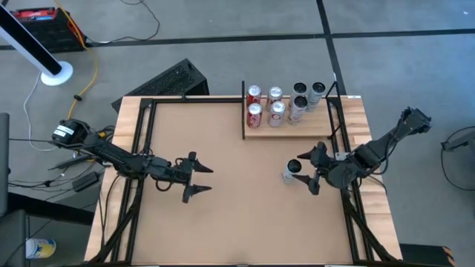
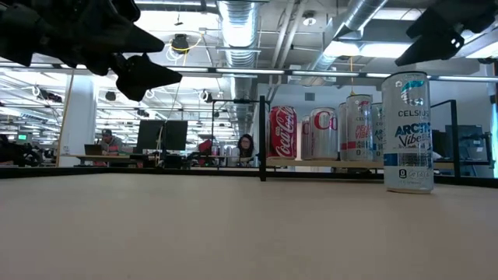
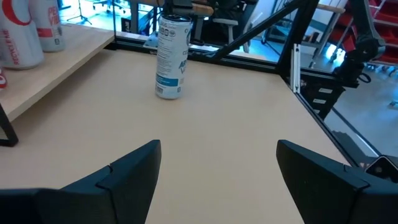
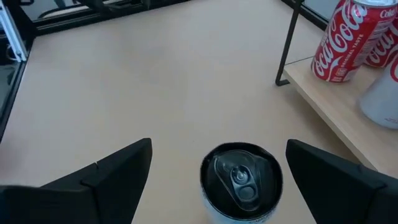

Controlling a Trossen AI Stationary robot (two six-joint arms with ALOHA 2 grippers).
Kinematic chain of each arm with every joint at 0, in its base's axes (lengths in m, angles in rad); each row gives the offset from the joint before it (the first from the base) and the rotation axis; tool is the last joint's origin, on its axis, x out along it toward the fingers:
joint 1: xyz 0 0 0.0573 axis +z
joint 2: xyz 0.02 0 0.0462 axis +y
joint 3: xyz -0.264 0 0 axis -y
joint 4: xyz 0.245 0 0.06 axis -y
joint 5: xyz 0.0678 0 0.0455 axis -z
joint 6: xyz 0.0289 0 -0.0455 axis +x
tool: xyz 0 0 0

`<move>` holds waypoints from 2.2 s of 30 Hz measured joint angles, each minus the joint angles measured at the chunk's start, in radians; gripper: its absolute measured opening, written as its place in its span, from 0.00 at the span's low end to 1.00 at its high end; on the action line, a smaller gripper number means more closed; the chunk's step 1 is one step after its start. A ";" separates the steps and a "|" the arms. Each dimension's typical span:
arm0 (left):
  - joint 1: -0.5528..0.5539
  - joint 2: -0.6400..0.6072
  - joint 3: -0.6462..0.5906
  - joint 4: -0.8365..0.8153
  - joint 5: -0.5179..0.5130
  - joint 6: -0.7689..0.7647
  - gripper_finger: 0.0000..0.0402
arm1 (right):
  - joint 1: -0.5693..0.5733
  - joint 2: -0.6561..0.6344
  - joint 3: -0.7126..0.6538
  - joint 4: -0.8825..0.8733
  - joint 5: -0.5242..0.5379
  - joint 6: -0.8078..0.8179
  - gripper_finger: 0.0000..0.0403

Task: Place canned beverage on shelf
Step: Put the blue white soda can on the shelf aligned with the other blue white soda can

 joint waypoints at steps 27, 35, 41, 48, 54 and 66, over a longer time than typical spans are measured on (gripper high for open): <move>0.000 0.000 0.000 0.000 -0.006 0.010 0.76 | 0.000 0.081 0.001 0.028 0.050 -0.038 0.98; 0.000 0.000 0.000 -0.001 -0.006 0.011 0.76 | -0.021 0.108 0.001 0.011 0.071 -0.038 0.98; 0.000 0.000 0.000 -0.002 0.001 0.003 0.76 | -0.045 0.107 0.001 0.011 0.070 -0.046 0.98; 0.003 0.000 0.000 0.003 0.000 0.010 0.76 | -0.067 0.107 0.001 -0.036 0.067 -0.039 0.98; 0.003 0.000 0.000 -0.002 0.000 0.017 0.76 | -0.080 0.107 0.001 -0.047 0.045 -0.026 0.98; 0.003 0.000 0.000 -0.002 0.000 0.025 0.76 | -0.080 0.132 0.001 -0.054 0.045 0.017 0.98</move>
